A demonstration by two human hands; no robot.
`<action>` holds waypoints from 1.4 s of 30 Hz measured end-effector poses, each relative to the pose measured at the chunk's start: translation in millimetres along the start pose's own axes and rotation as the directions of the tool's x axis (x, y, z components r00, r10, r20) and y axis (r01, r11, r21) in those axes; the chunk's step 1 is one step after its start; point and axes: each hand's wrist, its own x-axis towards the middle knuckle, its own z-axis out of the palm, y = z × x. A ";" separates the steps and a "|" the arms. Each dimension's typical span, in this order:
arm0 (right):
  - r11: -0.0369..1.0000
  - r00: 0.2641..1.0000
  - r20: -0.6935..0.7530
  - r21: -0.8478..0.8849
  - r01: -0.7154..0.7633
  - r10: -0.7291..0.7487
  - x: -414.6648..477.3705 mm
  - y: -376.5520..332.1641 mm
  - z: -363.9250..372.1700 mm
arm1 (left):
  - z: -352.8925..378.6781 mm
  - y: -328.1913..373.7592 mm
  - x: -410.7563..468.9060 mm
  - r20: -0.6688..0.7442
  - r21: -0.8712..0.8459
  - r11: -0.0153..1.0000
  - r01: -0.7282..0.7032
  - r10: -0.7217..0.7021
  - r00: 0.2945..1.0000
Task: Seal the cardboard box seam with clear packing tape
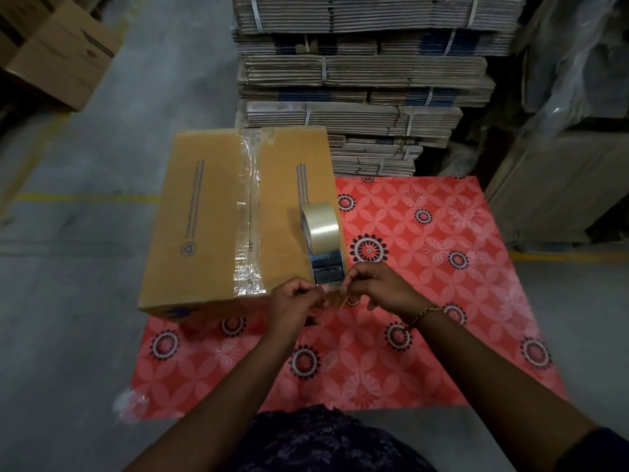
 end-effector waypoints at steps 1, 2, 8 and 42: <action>1.000 1.000 -0.010 0.008 -0.010 0.010 0.1 0.6 1.0 | 2.6 -0.3 0.4 -0.021 0.012 1.000 0.000 0.001 1.000; 1.000 1.000 -0.021 0.022 -0.014 0.014 -0.2 1.9 2.2 | 4.8 -0.3 0.6 -0.041 0.022 1.000 -0.001 0.002 0.999; 0.955 0.983 -0.172 0.296 -0.013 0.066 -6.4 16.1 20.1 | 15.6 -1.0 1.5 -0.093 0.021 1.000 -0.013 0.015 0.996; 0.886 0.977 -0.177 0.464 -0.023 0.118 -5.2 20.7 52.4 | 19.5 -1.5 -14.3 -0.040 -0.015 0.995 0.100 -0.100 0.994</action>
